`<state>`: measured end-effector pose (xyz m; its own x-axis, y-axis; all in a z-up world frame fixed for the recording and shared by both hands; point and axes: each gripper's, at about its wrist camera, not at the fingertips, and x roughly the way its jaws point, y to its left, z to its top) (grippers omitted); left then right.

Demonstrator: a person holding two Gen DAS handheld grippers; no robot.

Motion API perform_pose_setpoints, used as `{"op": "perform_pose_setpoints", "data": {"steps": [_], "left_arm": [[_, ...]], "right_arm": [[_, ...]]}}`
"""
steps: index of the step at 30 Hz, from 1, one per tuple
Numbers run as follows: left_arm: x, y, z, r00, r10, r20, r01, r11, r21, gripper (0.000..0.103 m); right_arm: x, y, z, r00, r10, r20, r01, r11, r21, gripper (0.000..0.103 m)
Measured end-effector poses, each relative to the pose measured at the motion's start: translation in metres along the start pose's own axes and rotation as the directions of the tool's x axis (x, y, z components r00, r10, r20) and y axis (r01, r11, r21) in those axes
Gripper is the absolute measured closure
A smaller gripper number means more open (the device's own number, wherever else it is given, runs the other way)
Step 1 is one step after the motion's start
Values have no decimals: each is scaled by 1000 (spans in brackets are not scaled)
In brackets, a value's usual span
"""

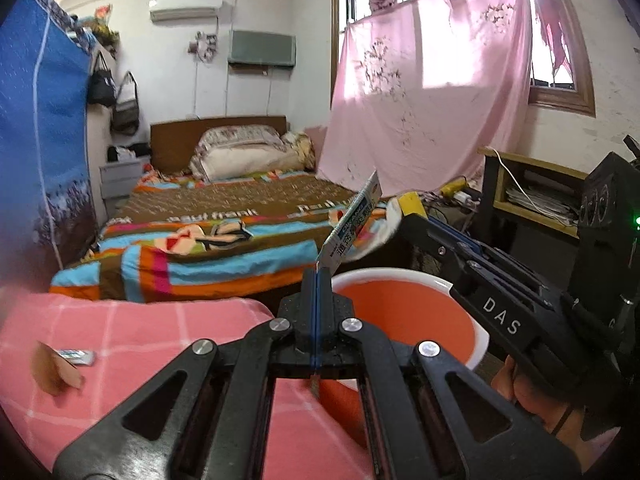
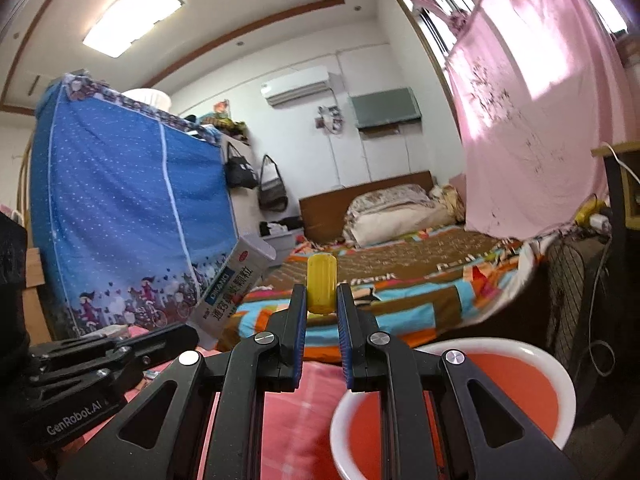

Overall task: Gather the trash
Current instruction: 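Carry the cylinder and tube over the orange bucket and open both tools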

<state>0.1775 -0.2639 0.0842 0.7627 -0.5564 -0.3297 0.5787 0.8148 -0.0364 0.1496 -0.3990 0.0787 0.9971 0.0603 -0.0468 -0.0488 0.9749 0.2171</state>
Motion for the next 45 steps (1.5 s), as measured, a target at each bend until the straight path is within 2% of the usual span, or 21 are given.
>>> {"op": "perform_pose_setpoints", "data": {"steps": [8,18,24,33,38,40,45], "left_arm": [[20,-13,-6,997,-31,-71,29,999,-23,100],[46,-23,-12,982,-86,-170,74,994,-78,100],[62,-26,-15,963,-129,-237,100,986,-132,100],[85,-25,-26,922,-206,-329,134,964,-228,98],[84,-22,-28,919,-212,-332,136,962,-237,94],[82,-21,-27,922,-209,-326,134,962,-238,89],[75,-12,-23,939,-188,-289,114,961,-254,80]], "right_arm": [[0,-23,-8,995,-69,-75,72,997,39,90],[5,-47,-14,978,-131,-161,150,982,113,90],[9,-52,-17,963,-171,-208,200,972,124,89],[12,-60,-23,944,-202,-259,243,960,137,88],[14,-60,-22,940,-208,-269,250,959,133,84],[14,-59,-22,940,-210,-269,252,959,133,74],[14,-57,-21,941,-217,-258,255,959,125,69]]}}
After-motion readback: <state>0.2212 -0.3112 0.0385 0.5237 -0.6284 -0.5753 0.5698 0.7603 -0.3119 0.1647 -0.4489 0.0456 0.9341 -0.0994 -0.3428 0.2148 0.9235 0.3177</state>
